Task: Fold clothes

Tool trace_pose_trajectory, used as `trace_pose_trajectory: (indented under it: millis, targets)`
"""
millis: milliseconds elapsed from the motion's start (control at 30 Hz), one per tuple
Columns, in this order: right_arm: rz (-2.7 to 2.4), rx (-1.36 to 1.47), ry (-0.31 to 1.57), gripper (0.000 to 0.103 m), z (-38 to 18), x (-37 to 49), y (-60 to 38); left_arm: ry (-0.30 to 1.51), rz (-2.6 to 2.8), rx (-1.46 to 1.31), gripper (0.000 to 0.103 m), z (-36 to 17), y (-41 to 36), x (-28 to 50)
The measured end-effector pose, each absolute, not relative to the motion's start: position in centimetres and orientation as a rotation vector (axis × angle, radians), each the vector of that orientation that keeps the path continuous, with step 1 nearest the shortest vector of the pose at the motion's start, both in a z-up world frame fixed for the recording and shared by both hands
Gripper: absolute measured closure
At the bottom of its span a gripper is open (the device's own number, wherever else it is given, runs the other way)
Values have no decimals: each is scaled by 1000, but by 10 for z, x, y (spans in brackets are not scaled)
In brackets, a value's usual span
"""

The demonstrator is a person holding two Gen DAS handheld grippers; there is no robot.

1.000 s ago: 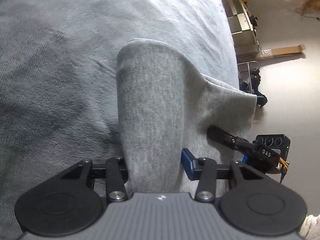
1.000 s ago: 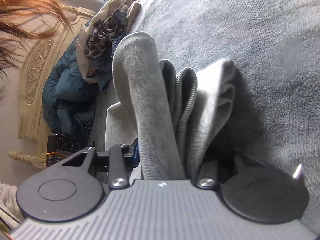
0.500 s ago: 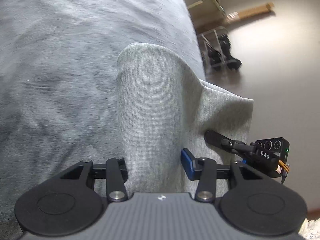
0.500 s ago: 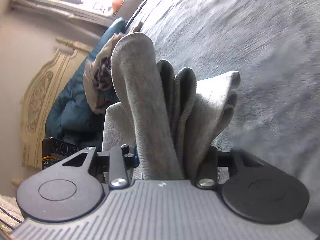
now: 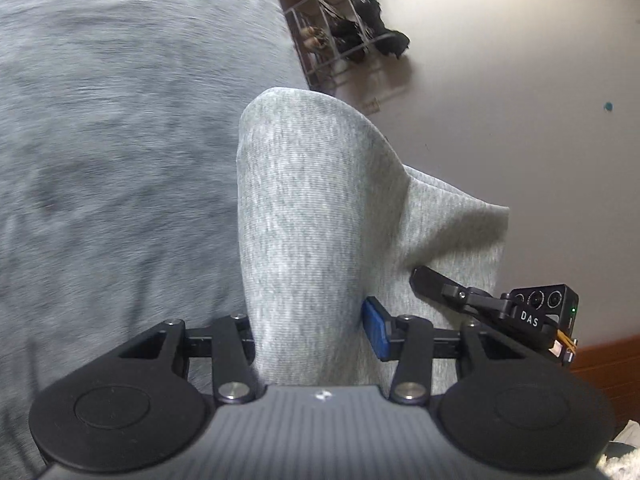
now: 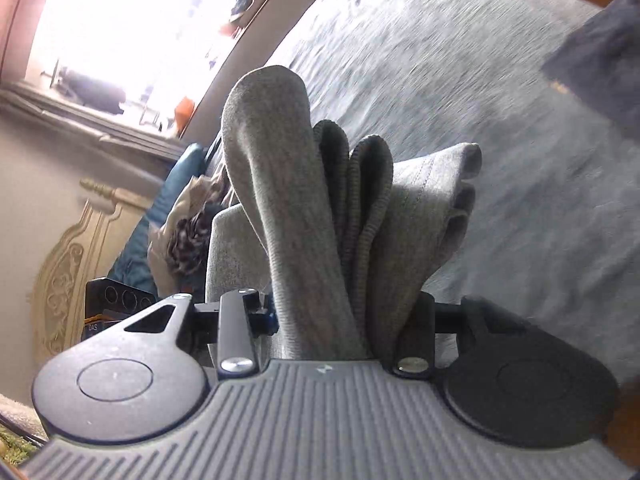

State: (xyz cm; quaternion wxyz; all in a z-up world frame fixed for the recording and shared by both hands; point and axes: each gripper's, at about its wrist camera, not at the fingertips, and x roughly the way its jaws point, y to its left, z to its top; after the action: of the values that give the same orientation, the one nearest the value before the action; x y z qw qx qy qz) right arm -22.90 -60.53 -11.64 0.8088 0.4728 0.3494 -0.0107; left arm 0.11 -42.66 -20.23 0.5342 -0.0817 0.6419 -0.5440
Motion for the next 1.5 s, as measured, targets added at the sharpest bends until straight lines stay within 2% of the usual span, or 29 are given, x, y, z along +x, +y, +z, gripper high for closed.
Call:
trace_pose_trajectory:
  millis: [333,700,1133,1233,1433,1500]
  targets:
    - [11,1037,755,63,-142,-273,-780,1545,-1123,-265,58,-234,-574,-86]
    - [132,898,993,63,-187,-231,-977,1620,-969,-484,58,-323,-716,-122]
    - [219,838,1125,63,-266,-140,-1048,1659,-861,-503,58,-402,-758,-85]
    - [215,877,1150,63,-287,-135,-1054,1675,-869,-511,58,-404,-757,-84]
    - [217,896,1136,62,-283,-145,-1056,1675,-885,-447,54,-405,-763,-85]
    - [201,888,1139,57,-289,-147,-1057,1669,-885,-409,52,-406,-765,-86]
